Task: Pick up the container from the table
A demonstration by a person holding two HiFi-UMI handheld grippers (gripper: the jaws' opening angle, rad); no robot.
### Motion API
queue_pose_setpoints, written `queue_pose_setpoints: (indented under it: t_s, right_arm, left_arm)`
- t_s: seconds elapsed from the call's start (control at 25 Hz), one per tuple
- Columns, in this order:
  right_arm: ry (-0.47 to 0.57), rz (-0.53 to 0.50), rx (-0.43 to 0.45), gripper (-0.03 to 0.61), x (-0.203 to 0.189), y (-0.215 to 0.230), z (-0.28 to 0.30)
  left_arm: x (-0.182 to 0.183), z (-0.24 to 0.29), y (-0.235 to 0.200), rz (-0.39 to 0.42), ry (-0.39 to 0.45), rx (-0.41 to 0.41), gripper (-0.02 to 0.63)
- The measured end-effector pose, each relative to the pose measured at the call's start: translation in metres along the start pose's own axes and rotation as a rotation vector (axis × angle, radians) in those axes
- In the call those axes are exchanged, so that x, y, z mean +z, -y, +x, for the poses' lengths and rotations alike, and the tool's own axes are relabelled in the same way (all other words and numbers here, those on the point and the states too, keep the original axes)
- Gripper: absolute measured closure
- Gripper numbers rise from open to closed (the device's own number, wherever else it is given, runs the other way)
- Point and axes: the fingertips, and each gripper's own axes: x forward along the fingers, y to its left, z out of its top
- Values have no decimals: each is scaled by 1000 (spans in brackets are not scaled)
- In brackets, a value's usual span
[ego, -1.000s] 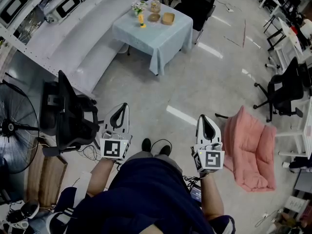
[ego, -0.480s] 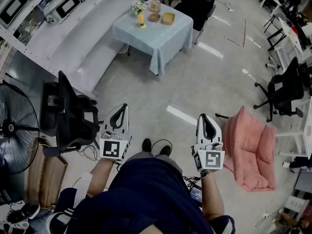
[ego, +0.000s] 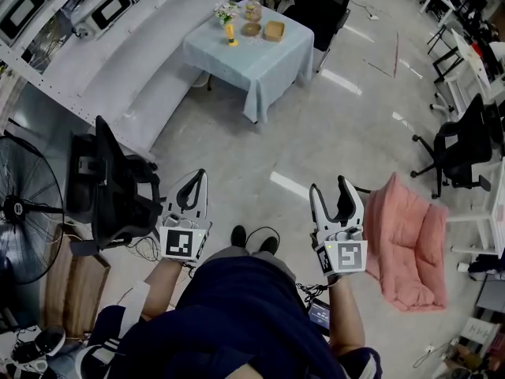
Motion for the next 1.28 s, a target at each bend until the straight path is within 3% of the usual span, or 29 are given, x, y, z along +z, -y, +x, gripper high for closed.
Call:
queue_pose_setpoints:
  t_s: [0.4,0.72,0.92,1.28]
  right_arm:
    - [17,-36,10,284,4,-26,47]
    - [14,-42,22,282,2,-24,101]
    - [9,-52,43,282,0,-3,151]
    - [-18,-3,81,284,-16,67,270]
  left_arm:
    - [-7,9,-36,-46,22,-26,612]
    - [-19,36,-59,-26,-13,-31,612]
    - [-19,73,-73,-56,11,4,612]
    - [-25,184,-126,-2,-1,115,612]
